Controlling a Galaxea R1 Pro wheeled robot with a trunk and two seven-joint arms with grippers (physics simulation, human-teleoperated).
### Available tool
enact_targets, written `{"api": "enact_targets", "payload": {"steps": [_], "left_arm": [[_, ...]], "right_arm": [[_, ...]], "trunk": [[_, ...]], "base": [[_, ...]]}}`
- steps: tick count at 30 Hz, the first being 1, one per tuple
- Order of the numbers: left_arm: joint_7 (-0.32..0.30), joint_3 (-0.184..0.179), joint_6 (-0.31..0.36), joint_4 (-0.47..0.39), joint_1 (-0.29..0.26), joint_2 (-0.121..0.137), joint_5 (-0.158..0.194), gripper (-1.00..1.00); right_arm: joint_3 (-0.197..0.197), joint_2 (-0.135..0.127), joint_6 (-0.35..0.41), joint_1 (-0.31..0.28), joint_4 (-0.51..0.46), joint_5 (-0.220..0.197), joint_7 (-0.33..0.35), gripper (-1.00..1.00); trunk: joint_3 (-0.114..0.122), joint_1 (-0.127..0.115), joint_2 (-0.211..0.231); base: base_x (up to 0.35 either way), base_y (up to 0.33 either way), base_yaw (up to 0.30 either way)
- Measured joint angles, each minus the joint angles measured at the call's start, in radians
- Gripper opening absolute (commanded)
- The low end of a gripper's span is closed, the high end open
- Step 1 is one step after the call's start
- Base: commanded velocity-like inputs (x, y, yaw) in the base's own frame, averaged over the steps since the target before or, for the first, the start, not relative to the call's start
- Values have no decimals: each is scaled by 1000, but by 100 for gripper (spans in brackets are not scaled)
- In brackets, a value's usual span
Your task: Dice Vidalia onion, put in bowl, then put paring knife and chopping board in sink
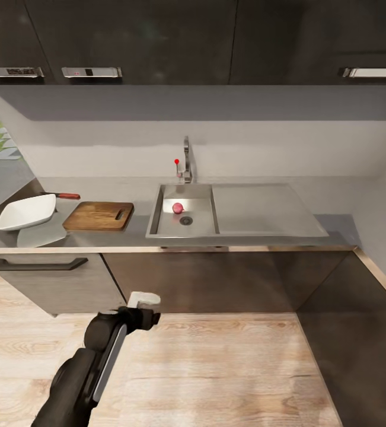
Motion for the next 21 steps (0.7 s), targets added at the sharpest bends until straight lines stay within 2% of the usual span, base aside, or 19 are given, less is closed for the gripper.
{"api": "enact_targets", "payload": {"steps": [5,16,21], "left_arm": [[0,-3,22,-2,-101,-22,2,100],[1,-4,26,4,-198,-39,5,100],[1,-4,31,40,-295,-52,6,100]], "right_arm": [[0,0,0,0,0,0,0,100],[0,1,0,0,1,0,0,100],[0,1,0,0,2,0,0,100]], "trunk": [[0,0,0],[0,0,0],[0,0,0]], "base": [[0,0,0],[0,0,0],[0,0,0]]}}
